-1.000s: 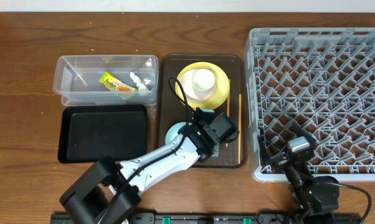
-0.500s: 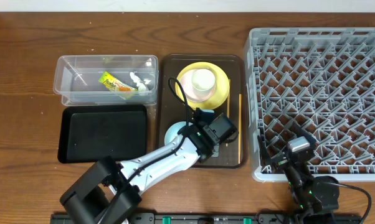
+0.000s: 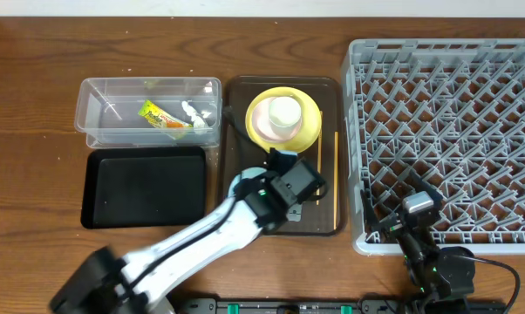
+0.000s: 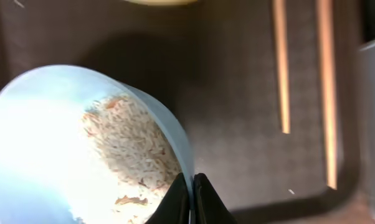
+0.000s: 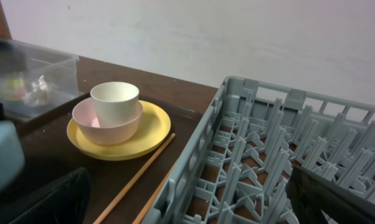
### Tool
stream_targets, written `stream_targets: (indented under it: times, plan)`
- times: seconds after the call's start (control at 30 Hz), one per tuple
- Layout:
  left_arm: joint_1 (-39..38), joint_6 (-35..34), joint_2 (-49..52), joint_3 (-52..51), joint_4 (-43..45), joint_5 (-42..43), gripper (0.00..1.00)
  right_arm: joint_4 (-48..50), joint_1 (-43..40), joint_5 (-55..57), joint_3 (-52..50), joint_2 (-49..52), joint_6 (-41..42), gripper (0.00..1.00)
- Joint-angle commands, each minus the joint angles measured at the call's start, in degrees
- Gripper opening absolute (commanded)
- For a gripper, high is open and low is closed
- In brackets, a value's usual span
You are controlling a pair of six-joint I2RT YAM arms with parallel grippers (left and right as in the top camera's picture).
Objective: Sort waste into correct bins and load items into the dishwasher rack
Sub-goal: 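Lift the rice bowl with the left gripper over the black tray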
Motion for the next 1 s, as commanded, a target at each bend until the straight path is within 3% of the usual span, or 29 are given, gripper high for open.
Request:
stream_targets:
  times: [0.0,0.2,0.47,0.97]
  plan:
    - [2.05,1.25,-6.36,0.66,-1.49,-0.79,0.06,-0.2,-0.04,-0.09,-0.09,-0.2,0.07,0.99]
    - [9.75,1.66,-16.63,0.66,-3.72,-0.74,0.06,-0.2,-0.04,-0.07,-0.09,-0.17,0.07,0.99]
    - [25.44,1.75,-24.26,0.66,-8.61,0.44,0.07,-0.2,-0.04,-0.09,-0.09,-0.2,0.07,0.99]
    - [53.83,13.6,-19.04,0.52,-10.01,27.71,0.08,-0.2,-0.04,-0.09,-0.09,-0.2,0.07,0.99]
